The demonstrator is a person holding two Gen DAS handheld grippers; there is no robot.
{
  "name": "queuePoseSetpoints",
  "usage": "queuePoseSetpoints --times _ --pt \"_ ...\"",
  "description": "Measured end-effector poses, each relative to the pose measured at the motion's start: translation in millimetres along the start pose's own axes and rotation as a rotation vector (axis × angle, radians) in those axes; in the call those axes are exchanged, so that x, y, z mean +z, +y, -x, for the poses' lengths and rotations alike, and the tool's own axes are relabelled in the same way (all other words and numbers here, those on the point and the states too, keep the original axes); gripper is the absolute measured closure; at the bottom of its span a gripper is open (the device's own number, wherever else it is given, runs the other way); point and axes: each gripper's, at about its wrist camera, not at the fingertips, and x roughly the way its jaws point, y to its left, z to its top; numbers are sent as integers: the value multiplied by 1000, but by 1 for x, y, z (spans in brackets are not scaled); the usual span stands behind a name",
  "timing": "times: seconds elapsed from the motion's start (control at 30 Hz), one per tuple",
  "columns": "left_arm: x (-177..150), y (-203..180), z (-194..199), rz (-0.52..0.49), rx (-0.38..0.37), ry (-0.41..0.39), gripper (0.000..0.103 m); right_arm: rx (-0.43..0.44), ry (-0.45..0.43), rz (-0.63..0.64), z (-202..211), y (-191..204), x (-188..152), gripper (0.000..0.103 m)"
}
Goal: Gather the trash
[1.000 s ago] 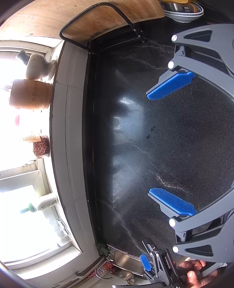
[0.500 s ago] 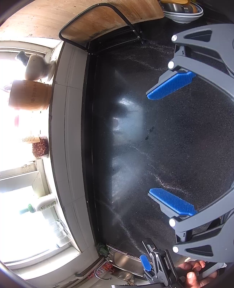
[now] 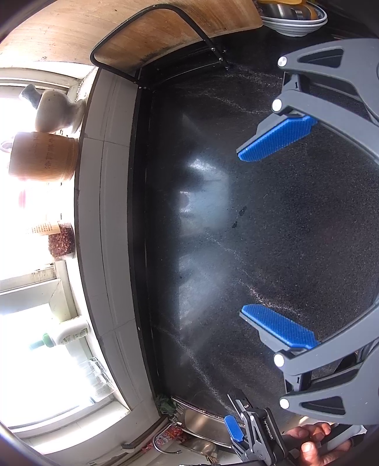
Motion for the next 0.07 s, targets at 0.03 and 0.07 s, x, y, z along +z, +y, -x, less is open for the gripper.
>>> queuePoseSetpoints --times 0.03,0.07 --pt "0 0 -2 -4 4 1 8 -1 2 1 -2 0 0 8" --pt "0 1 -5 -7 8 -2 8 -1 4 2 -4 -1 0 8"
